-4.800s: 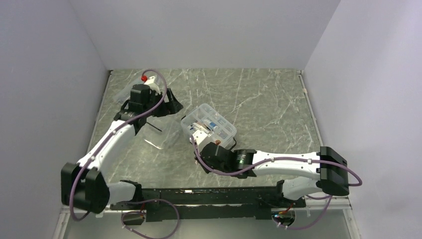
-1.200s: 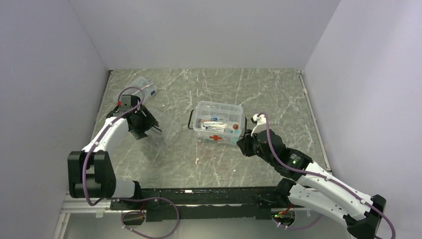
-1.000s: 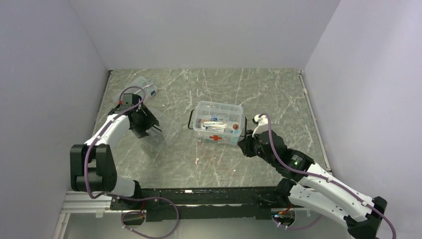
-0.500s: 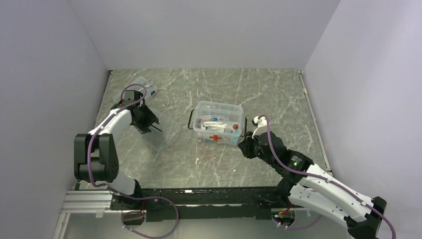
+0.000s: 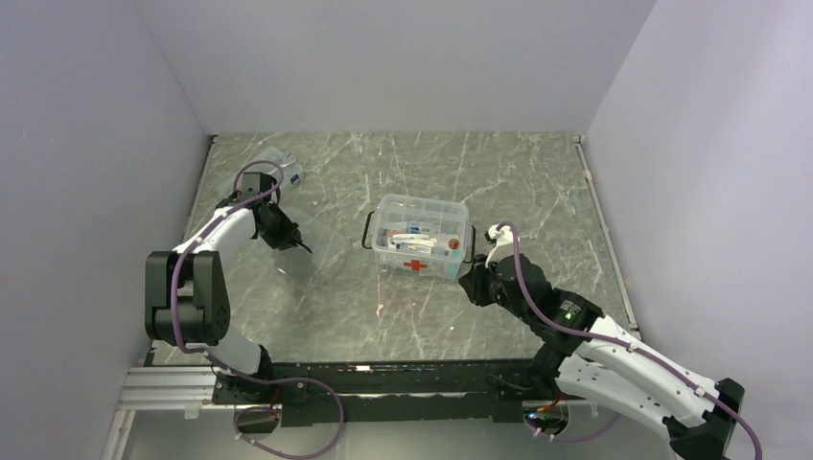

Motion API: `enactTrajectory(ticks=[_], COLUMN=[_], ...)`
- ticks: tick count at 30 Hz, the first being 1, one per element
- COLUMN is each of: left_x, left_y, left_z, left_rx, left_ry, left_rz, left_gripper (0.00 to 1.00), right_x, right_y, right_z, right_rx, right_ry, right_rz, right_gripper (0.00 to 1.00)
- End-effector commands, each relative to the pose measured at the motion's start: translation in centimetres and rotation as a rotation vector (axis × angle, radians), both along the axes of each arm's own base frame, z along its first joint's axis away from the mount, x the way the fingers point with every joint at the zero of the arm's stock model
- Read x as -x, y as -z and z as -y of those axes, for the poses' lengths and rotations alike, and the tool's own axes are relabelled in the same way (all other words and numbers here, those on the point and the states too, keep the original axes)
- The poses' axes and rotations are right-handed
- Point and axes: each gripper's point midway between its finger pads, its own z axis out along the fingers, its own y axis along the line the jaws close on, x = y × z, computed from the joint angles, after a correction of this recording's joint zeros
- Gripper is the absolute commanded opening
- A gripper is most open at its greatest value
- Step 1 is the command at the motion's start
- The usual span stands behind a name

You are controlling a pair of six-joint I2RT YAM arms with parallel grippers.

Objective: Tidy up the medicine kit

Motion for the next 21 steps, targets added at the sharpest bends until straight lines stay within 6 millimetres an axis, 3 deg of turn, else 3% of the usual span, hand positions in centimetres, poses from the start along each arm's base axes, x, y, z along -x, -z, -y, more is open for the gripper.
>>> enactTrajectory(ticks=[1,8,15,21], left_x=[-1.5,-0.8,0.6,1.7], left_y=[-1.3,-1.3,-2.2,-4.5], left_z=[0.0,0.2,0.9,1.1], left_rx=[0.001,0.011,0.040,0.025], left_ry=[0.009,0.032,0.061,0.140], left_rz=[0.060,0.063,0.101,0.150], left_gripper=[0.21,0.00,0.00,0.00], right_x=[0.1,0.0,0.1,0.1], right_y=[-0.6,-0.8,-1.3,-1.7], right_z=[-0.5,-0.6,-0.4,-0.1], right_rx=[-0.035,-0.037,-0.036,-0.037], right_ry=[-0.009,-0.011,-0.012,-0.005], right_rz=[0.009,0.013,0.020,0.025], right_gripper=[0.22,0.22,0.22,0.22])
